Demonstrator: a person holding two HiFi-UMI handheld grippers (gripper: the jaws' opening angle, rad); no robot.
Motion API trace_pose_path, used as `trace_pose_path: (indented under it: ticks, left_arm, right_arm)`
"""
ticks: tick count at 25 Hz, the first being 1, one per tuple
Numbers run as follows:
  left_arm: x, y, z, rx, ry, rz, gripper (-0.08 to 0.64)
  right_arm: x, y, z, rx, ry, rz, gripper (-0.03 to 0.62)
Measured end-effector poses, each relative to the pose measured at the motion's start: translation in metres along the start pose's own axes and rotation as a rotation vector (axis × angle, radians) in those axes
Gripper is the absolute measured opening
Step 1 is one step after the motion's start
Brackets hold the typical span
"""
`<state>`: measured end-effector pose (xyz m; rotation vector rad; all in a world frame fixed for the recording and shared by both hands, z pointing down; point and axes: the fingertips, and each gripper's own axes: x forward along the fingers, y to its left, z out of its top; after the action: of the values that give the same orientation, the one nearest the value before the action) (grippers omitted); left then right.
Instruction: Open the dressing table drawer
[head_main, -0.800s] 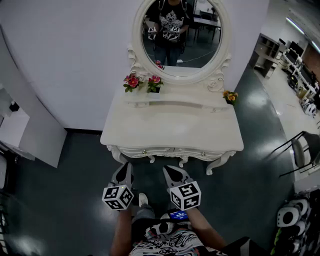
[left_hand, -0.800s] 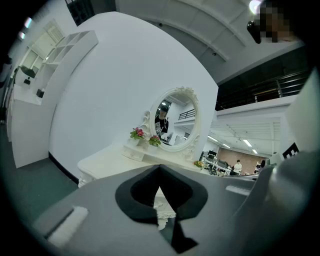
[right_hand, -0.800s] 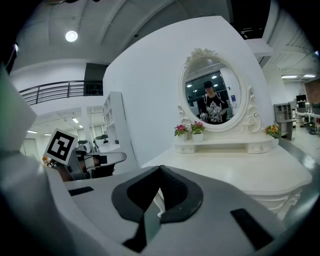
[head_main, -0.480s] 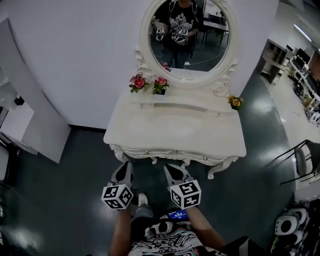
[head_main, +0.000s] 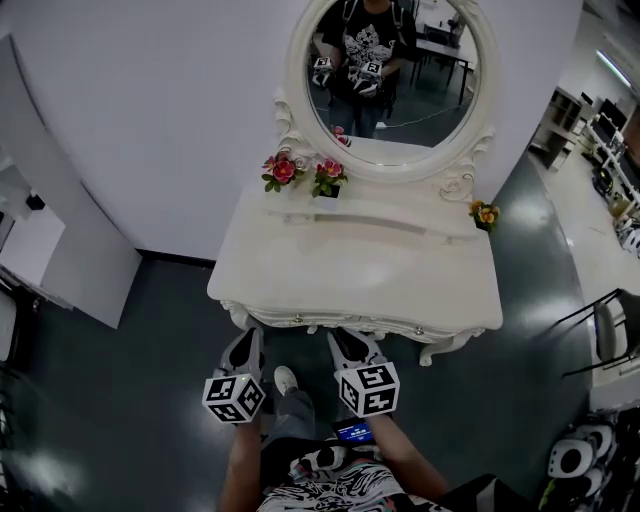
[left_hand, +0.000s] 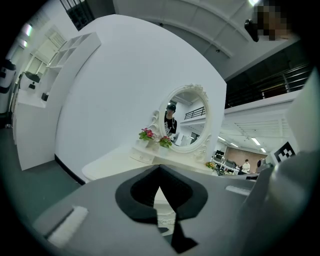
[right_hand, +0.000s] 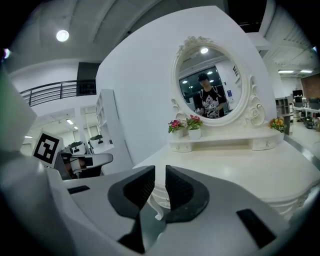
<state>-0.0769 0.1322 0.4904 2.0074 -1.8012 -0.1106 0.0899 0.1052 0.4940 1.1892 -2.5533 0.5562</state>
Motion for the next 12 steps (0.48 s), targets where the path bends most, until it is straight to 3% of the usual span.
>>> trace_pose_path:
  ticks: [5, 12]
  left_arm:
    - [0.051, 0.022, 0.008, 0.01, 0.022, -0.006, 0.002]
    - [0.15, 0.064, 0.021, 0.105, 0.123, -0.053, 0.002]
  right_arm:
    - [0.047, -0.018, 0.011, -0.002, 0.024, -0.028, 0.066]
    - [0.147, -0.045, 0.038, 0.023, 0.062, -0.105, 0.079]
